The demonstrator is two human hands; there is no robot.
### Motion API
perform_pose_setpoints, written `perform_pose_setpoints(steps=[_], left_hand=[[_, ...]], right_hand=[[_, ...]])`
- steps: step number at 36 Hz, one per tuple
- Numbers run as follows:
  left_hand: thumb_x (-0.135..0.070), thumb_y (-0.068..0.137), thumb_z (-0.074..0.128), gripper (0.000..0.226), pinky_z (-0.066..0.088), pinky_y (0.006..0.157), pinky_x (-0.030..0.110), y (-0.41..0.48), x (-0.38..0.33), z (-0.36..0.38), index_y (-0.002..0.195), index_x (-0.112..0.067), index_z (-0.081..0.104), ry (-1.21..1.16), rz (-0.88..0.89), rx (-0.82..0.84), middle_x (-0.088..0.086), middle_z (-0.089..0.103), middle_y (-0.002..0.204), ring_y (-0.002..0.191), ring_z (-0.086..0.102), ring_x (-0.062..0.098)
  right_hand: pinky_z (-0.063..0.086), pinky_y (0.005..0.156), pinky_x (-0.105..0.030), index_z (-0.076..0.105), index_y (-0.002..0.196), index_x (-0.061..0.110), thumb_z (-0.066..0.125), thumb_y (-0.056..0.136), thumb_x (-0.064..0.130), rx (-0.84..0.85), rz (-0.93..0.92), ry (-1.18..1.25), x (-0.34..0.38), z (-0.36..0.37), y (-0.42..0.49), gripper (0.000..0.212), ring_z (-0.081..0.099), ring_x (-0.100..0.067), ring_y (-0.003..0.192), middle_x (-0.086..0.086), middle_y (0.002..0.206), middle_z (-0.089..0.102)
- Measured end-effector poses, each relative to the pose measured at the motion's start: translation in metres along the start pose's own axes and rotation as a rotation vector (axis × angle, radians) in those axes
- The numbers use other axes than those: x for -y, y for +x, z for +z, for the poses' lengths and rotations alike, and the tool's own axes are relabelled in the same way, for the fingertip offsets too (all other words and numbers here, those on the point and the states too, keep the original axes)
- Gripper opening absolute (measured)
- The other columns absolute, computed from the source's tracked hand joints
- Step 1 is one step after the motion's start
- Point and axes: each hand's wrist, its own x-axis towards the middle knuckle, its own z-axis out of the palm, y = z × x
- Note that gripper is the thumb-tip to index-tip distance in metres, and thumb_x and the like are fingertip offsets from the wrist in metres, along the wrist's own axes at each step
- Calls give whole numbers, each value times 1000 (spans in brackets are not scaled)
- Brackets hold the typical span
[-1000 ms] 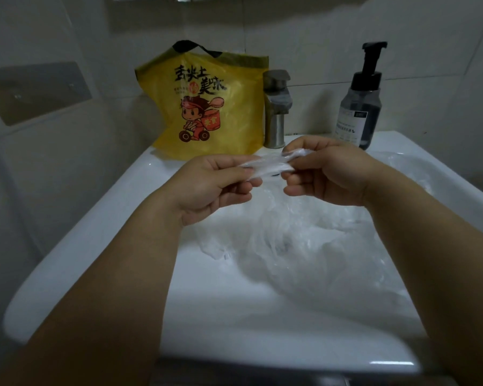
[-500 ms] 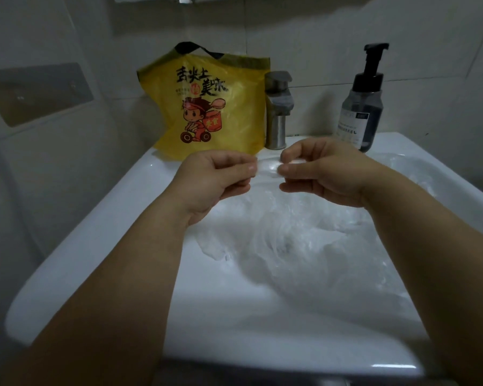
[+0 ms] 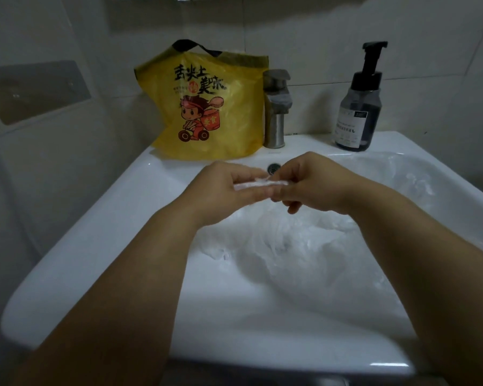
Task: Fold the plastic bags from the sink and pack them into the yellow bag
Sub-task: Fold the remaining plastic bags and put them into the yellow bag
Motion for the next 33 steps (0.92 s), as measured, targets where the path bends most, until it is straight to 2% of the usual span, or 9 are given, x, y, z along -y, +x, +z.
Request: perform_pose_setpoints(steps=[2,4,8,12,15,20,26,31,33], left_hand=[[-38,83,72,24,58,65,24,-1,-3,1,100,-22,77,-14,-27,38,-6,74,80,68,66,4],[-39,82,73,24,56,60,21,-1,-4,0,92,-18,78,-43,-29,29,-5,73,75,62,65,6],[-37,81,72,17,52,57,18,-2,-6,-3,85,-20,76,-96,-32,-8,-6,73,71,58,62,3],[-36,79,71,14,52,56,17,-3,-5,-3,84,-23,73,-146,-36,-16,-5,72,70,57,62,1],[-22,85,70,3,53,58,18,-3,-5,-2,85,-21,73,-193,-56,-43,-5,72,70,59,65,3],[-11,88,68,12,54,59,17,-6,-4,-3,81,-19,71,-299,-74,-185,-5,68,57,56,65,5],[-8,86,69,10,55,60,16,-4,-17,-15,80,-16,70,-395,-99,-212,-4,68,57,56,65,5],[-7,87,68,14,55,58,17,9,-35,-37,78,-18,69,-341,-30,-273,-5,67,55,53,63,3],[-7,88,67,13,55,59,16,16,-43,-47,81,-17,69,-361,-20,-295,-4,69,67,55,64,4]], right_hand=[[55,56,-17,73,91,10,70,82,27,9,-9,7,1,2,1,20,61,-3,53,-1,69,65],[57,59,-20,73,91,11,71,80,30,33,-2,60,2,1,0,22,64,-5,57,-2,74,68],[53,61,-16,71,86,18,66,85,24,112,9,235,2,-6,-4,8,65,-6,65,-2,80,70],[53,61,-15,69,85,25,60,92,19,103,-9,237,0,-7,-3,13,64,-6,68,2,81,71],[53,59,-15,69,85,24,60,92,17,69,-2,224,-2,-9,-3,14,62,-6,65,2,79,70],[51,59,-16,69,90,19,58,93,15,33,23,319,-4,-6,-7,12,61,-5,62,0,80,70],[52,58,-16,69,97,14,61,91,17,-33,20,406,6,-14,-8,11,60,-7,63,-3,83,69],[52,57,-15,68,91,12,59,91,16,-23,-35,420,30,-36,4,10,59,-11,66,-6,82,68],[52,58,-16,67,95,10,55,94,15,-21,-47,432,41,-47,12,13,59,-13,70,-7,85,67]])
